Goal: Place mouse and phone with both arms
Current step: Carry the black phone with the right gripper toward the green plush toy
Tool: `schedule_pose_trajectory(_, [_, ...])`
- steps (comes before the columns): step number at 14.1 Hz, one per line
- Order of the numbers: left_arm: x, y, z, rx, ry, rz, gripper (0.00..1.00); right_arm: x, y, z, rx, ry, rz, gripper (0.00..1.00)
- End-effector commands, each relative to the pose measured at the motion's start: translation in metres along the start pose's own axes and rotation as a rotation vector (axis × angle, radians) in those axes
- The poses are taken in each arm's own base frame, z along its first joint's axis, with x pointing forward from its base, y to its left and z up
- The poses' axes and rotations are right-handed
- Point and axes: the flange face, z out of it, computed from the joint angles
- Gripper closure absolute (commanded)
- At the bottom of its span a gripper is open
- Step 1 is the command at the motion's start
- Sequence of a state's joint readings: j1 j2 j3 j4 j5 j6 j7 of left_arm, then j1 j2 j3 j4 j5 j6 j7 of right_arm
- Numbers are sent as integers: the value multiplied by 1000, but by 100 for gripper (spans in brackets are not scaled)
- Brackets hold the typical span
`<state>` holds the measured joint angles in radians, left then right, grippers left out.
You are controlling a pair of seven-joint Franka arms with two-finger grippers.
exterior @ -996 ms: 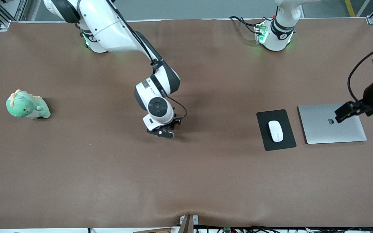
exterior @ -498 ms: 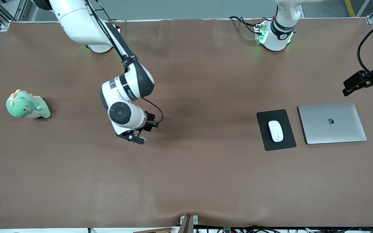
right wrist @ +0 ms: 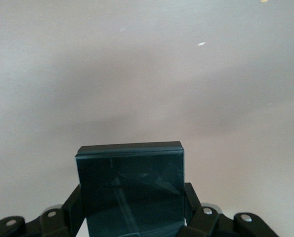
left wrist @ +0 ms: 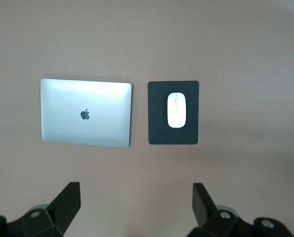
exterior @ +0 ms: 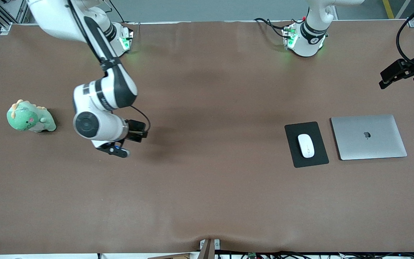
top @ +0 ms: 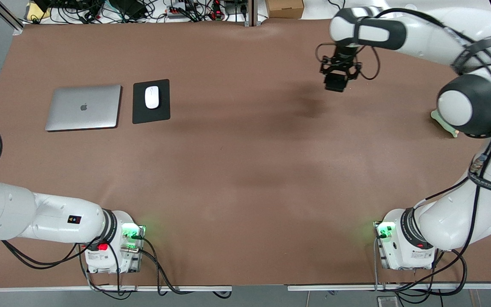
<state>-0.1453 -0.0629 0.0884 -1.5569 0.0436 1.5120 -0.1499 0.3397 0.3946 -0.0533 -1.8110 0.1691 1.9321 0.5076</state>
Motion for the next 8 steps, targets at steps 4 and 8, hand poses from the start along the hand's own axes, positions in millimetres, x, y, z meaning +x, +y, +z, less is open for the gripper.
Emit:
schedule_pose_trajectory(4, [-5,-6,-3,-25,18,-4,0,0,87,-5,-4,-12,-24,100])
schedule_pose_trajectory(8, [7,-5,7,-19,20,1,0,5,131,0,6,-11,-73,100])
